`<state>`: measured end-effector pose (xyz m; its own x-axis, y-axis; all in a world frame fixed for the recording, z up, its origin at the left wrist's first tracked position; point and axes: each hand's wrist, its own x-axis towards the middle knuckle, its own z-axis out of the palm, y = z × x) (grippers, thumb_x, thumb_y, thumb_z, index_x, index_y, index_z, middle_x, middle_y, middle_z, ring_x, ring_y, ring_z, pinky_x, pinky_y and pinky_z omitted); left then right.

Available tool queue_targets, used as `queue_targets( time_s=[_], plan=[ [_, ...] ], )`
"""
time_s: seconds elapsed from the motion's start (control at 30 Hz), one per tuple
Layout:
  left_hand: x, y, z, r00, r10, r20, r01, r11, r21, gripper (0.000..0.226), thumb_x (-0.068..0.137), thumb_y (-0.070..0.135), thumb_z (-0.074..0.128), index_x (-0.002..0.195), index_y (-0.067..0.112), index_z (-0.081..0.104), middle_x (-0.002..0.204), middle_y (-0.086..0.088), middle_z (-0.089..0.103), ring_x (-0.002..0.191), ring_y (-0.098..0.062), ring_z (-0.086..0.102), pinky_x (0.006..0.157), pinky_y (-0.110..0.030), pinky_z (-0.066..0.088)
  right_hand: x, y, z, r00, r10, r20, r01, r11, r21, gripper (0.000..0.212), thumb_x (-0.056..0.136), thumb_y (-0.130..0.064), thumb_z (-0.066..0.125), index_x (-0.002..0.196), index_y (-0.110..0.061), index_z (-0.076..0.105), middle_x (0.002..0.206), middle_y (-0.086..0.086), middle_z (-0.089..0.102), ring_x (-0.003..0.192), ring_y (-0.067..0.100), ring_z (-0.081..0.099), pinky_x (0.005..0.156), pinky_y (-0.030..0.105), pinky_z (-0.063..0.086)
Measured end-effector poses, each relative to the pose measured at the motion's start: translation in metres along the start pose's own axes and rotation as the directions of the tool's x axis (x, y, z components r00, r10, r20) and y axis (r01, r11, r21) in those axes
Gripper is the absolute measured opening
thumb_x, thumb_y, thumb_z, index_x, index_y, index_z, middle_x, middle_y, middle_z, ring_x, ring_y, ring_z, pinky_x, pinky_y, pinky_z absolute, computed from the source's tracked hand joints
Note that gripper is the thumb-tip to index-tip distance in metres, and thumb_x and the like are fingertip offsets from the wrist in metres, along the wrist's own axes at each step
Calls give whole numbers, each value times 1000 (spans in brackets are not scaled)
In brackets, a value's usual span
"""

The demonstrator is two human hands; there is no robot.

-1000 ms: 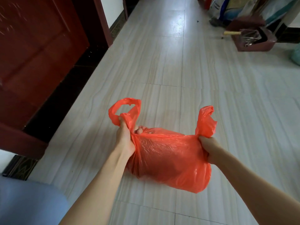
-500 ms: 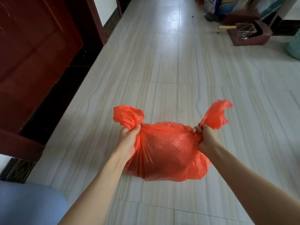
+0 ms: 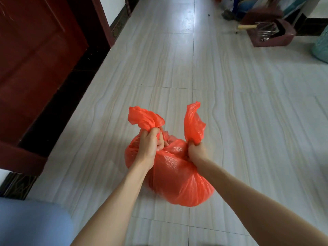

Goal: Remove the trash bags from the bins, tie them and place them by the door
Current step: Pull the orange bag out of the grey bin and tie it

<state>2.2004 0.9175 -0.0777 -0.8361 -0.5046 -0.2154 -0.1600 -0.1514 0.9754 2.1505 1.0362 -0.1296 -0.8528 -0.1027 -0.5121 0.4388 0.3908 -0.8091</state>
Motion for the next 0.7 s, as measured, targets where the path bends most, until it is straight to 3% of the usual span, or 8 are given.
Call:
queue_targets(
  time_s=[0.13, 0.2, 0.27, 0.33, 0.4, 0.5, 0.6, 0.7],
  plan=[
    [1, -10, -13, 971, -214, 110, 220, 974, -50, 4, 62, 10, 49, 61, 12, 46, 47, 2, 35, 46, -15, 38, 62, -26, 47, -4, -11, -15, 989, 138, 54, -149, 929, 340, 28, 90, -20, 42, 62, -21, 37, 51, -3, 33, 40, 10, 34, 40, 20, 29],
    [5, -24, -19, 954, -284, 101, 272, 955, 117, 34, 64, 13, 57, 98, 10, 58, 76, -2, 60, 75, -22, 61, 83, -36, 52, -4, -15, -24, 967, 210, 145, -256, 808, 530, 24, 85, -20, 42, 63, -19, 35, 46, -4, 29, 32, 8, 30, 39, 19, 27],
    [2, -35, -20, 970, -236, 54, 220, 951, 217, 35, 77, 15, 57, 112, 18, 52, 95, 3, 61, 88, -18, 60, 94, -38, 45, 0, -16, -29, 954, 230, 192, -300, 726, 619, 19, 82, -16, 40, 64, -16, 37, 45, -3, 30, 32, 9, 30, 42, 20, 29],
    [-4, -38, -13, 985, -171, 3, 169, 973, 155, 20, 93, 6, 43, 111, 11, 49, 96, -1, 62, 75, -11, 62, 86, -34, 48, 1, -13, -32, 952, 233, 201, -307, 755, 580, 17, 85, -11, 43, 68, -14, 43, 51, 0, 33, 36, 11, 34, 46, 22, 30],
    [-6, -41, -9, 984, -173, -31, 172, 984, -38, 17, 99, 6, 36, 107, 3, 49, 91, -8, 69, 67, -11, 68, 76, -34, 53, 1, -9, -31, 962, 212, 174, -267, 867, 420, 14, 91, -10, 43, 80, -10, 52, 57, 2, 36, 38, 13, 38, 47, 25, 32],
    [-6, -30, -2, 978, -210, -14, 195, 925, -326, 16, 99, 11, 37, 95, 7, 52, 61, -8, 70, 58, -17, 69, 64, -31, 57, -2, 1, -20, 978, 169, 126, -196, 949, 248, 29, 95, -12, 35, 72, -10, 51, 58, 4, 43, 37, 13, 45, 46, 25, 34],
    [-9, -25, 4, 984, -176, -16, 171, 970, -176, 21, 99, 9, 34, 85, 10, 50, 33, 4, 44, 35, -8, 49, 65, -24, 52, -8, 10, -13, 991, 117, 69, -128, 971, 200, 32, 94, -8, 31, 67, -11, 47, 55, 7, 50, 42, 16, 48, 48, 25, 38],
    [-7, -26, 3, 974, -223, 36, 225, 972, -69, 23, 97, 11, 36, 77, 14, 46, 37, 12, 26, 31, -4, 24, 46, -19, 36, -12, 7, -16, 987, 145, -64, -110, 917, 383, 22, 94, -8, 34, 78, -11, 49, 47, 3, 60, 45, 16, 56, 47, 22, 44]
  ],
)
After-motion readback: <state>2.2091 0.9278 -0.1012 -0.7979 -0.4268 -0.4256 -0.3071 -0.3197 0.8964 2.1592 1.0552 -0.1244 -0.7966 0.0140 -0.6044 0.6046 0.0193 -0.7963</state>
